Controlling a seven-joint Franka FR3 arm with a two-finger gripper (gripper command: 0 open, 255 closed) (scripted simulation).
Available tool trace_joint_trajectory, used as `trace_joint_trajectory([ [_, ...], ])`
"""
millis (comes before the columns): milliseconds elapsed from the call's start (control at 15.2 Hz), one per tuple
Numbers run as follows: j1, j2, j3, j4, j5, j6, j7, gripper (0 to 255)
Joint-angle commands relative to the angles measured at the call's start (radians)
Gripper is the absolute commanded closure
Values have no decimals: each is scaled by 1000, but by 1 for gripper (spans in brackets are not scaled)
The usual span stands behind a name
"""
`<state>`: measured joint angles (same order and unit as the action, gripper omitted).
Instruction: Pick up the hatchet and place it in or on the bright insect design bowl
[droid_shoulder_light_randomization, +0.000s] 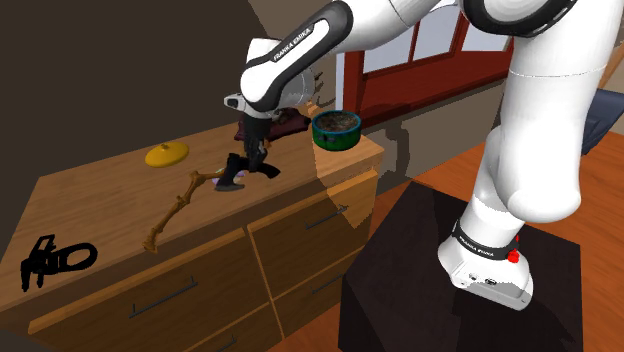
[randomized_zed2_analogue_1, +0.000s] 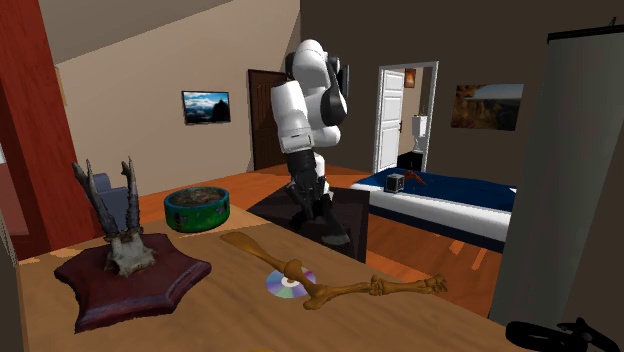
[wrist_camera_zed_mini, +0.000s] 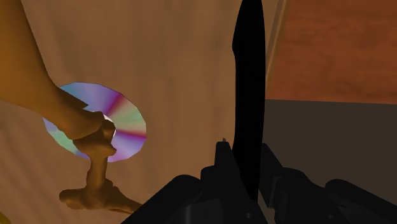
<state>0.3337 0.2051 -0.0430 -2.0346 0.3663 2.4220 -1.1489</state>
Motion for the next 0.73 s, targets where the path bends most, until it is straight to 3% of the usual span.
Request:
trace_joint_trajectory([
  [0,2,-14,-2,9,-10,-22,13,255],
  [660,3,-74,-11,69,-49,-137,61,255],
])
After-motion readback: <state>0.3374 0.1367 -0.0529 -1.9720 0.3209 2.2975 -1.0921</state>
